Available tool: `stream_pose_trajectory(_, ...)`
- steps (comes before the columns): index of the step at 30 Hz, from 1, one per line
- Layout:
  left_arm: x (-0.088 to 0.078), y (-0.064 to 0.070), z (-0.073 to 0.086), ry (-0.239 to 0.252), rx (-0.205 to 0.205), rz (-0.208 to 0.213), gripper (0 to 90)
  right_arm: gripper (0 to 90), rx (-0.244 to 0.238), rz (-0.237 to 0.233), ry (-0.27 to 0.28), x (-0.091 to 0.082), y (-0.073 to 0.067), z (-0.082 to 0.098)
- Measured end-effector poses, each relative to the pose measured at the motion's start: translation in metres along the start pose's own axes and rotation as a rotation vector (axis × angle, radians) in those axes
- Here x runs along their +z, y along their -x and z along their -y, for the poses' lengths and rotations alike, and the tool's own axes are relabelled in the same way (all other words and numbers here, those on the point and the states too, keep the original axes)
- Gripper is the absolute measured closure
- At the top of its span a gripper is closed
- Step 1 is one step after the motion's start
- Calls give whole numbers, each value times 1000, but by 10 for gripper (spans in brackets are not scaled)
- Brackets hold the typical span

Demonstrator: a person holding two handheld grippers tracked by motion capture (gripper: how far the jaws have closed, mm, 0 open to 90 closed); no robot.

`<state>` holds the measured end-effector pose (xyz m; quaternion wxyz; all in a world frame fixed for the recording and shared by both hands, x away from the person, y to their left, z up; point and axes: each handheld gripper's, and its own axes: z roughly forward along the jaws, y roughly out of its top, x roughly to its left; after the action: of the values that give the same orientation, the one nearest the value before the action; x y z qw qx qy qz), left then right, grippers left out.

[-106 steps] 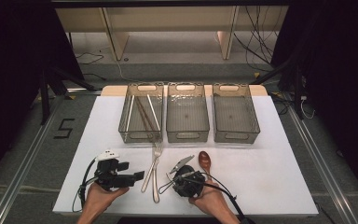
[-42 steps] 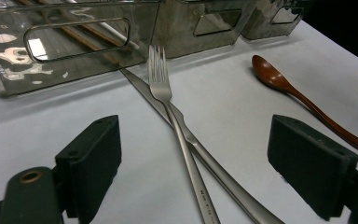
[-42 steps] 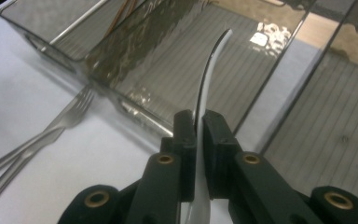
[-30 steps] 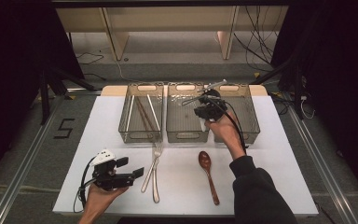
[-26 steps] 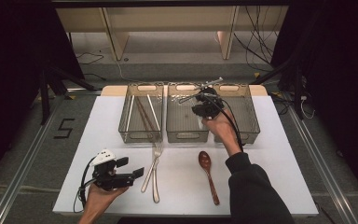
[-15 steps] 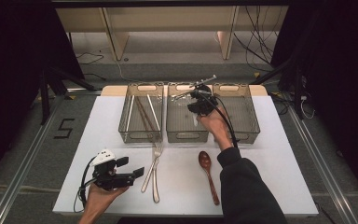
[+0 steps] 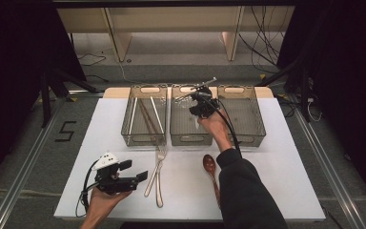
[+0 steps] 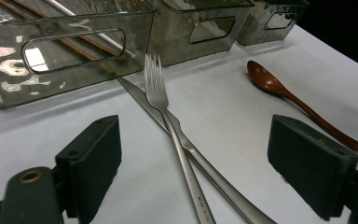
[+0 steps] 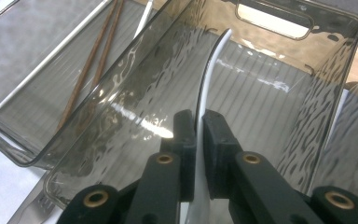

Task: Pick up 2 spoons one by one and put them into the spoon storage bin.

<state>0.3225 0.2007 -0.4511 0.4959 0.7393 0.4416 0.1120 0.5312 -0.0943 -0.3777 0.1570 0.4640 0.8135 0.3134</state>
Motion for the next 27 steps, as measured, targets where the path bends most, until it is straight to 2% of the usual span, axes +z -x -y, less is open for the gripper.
stream_pose_trajectory(8,0,0,0,6,-4,0,171,834,14,1,-10,7,0,3)
stream_pose_trajectory(10,0,0,0,4,-5,-1,171,751,21,-9,-2,8,-1,3)
stream_pose_trajectory(12,0,0,0,3,-4,-1,171,732,17,-18,-4,7,-2,3)
stream_pose_trajectory(14,0,0,0,6,-3,-3,171,659,7,-20,-3,4,-2,3)
stream_pose_trajectory(17,0,-1,1,6,-3,-4,171,588,4,-49,-12,0,-2,5)
stream_pose_trajectory(22,-1,0,0,9,1,-4,171,463,-13,-89,-20,-12,-7,15)
stream_pose_trajectory(27,0,0,0,11,1,-5,171,388,-46,-121,-21,-30,-16,29)
